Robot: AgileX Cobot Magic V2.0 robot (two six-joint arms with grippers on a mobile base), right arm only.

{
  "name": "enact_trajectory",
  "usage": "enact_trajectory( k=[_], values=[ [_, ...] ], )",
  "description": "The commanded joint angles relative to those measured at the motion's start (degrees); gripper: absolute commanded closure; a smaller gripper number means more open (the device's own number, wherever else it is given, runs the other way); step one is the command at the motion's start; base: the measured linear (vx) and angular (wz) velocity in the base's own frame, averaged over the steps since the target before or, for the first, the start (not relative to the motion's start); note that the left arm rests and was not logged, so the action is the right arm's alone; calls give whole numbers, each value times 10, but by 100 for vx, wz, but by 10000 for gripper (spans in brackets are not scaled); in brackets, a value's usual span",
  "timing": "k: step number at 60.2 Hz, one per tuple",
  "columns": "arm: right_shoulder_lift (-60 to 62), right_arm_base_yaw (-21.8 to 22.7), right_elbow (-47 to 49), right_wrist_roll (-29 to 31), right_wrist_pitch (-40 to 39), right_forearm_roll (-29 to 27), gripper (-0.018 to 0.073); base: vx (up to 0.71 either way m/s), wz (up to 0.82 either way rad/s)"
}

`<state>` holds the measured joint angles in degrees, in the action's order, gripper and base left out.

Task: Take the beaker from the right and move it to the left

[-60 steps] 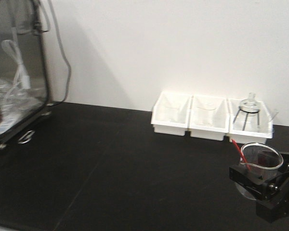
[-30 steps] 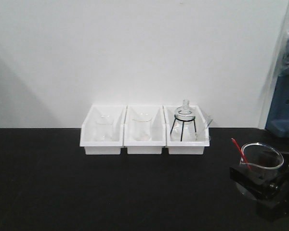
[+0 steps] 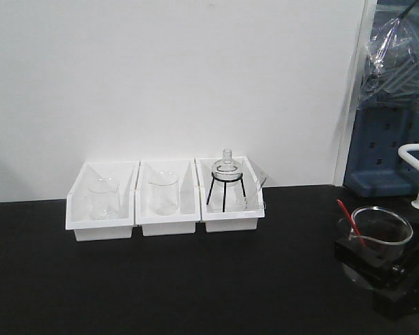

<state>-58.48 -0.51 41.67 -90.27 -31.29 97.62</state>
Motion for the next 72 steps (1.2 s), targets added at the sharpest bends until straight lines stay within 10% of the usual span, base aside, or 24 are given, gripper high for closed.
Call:
enact_trajectory(
  k=[1, 19, 30, 42, 55, 72],
  values=[
    [9, 2, 16, 1, 2, -21, 563, 0, 1],
    [-5, 2, 16, 22, 21, -52, 563, 0, 1],
    [-118, 1, 27, 196, 12, -181, 563, 0, 0],
    [-293, 1, 70, 393, -176, -301, 563, 0, 0],
    [-465, 1, 129, 453, -353, -299, 563, 0, 0],
    [-574, 1, 143, 490, -370, -271, 563, 0, 0]
  ],
)
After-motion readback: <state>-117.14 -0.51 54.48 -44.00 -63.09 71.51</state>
